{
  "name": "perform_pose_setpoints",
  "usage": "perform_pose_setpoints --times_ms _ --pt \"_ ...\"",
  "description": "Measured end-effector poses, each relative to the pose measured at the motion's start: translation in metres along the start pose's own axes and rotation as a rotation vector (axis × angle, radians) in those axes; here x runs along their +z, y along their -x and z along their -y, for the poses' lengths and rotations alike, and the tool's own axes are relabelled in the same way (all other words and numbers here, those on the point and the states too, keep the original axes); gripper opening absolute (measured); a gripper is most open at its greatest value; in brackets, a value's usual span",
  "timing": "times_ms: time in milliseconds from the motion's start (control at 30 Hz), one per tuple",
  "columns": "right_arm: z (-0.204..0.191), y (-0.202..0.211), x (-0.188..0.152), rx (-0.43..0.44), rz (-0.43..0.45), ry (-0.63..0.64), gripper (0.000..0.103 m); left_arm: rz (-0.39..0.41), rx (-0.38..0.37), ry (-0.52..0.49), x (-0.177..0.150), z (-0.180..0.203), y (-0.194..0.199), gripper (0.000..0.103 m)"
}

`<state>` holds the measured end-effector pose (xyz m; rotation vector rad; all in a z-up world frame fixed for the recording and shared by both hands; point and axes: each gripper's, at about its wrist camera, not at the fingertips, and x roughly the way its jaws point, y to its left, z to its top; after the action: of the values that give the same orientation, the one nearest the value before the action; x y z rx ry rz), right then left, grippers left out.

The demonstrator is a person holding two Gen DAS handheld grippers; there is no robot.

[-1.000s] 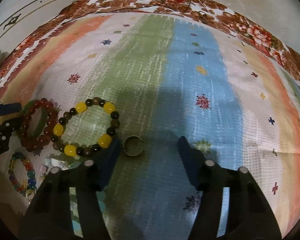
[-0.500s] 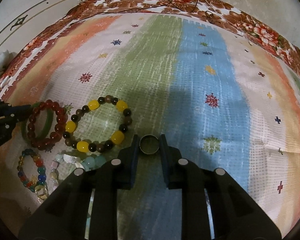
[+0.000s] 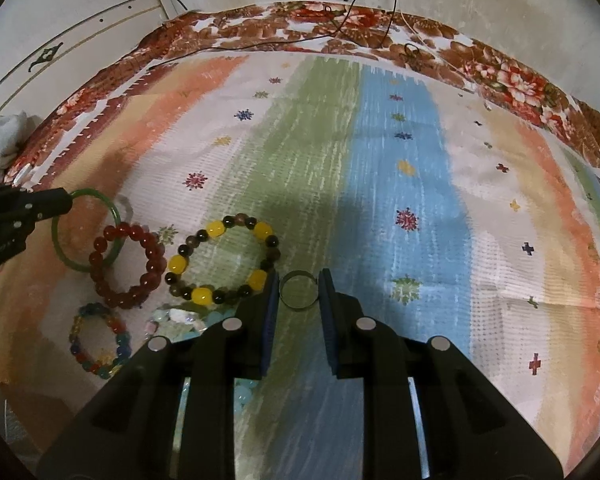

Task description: Organize jewelry

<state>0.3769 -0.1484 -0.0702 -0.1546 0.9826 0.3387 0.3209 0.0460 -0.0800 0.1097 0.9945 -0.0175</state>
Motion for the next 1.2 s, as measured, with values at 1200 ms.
perform_pose_setpoints --times_ms 1200 --pt "-0.027 0.128 -0.040 0.060 0.124 -0.045 0.021 0.157 -0.134 0.042 -0.043 0.022 0.123 0.009"
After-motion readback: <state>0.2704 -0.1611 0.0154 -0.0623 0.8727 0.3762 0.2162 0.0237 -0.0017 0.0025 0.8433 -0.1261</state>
